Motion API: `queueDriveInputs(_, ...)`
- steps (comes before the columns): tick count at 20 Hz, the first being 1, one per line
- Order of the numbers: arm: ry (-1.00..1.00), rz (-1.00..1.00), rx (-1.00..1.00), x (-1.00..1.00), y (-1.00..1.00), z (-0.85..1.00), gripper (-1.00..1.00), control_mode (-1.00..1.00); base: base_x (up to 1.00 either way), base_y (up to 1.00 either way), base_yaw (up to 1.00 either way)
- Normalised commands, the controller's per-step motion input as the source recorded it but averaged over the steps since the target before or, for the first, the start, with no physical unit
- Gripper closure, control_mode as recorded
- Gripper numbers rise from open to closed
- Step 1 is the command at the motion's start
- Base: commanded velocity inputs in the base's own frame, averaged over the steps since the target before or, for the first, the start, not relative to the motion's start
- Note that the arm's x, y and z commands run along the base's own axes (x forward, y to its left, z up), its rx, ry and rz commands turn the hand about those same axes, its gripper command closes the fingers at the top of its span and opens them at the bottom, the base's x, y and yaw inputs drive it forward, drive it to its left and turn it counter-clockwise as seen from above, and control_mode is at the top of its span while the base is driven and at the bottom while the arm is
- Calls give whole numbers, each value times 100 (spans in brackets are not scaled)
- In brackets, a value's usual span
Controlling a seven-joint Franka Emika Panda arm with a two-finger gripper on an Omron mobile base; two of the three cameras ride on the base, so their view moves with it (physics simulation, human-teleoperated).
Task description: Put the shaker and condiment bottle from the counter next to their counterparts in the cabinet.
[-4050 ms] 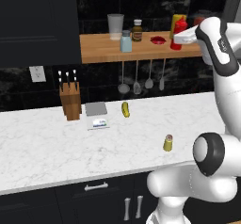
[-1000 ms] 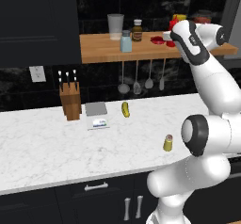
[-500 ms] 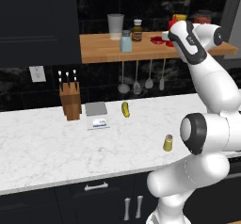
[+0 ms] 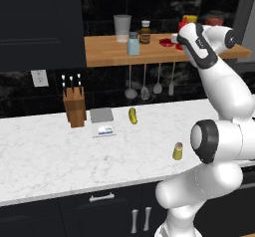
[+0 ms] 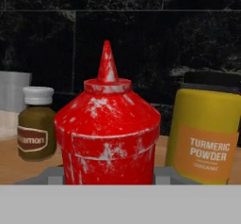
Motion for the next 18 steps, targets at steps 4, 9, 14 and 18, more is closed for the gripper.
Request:
queueDriveInputs(4, -2, -3, 0, 27, 0, -18, 100, -100, 0, 0, 0)
queueDriveInputs(9, -1, -3, 0, 48, 0, -28, 100, -100, 0, 0, 0)
queueDriveInputs(14, -1, -4, 0, 33, 0, -19, 100, -100, 0, 0, 0)
queueDriveInputs(18, 0, -2, 0, 9, 0, -12, -100, -100, 0, 0, 0)
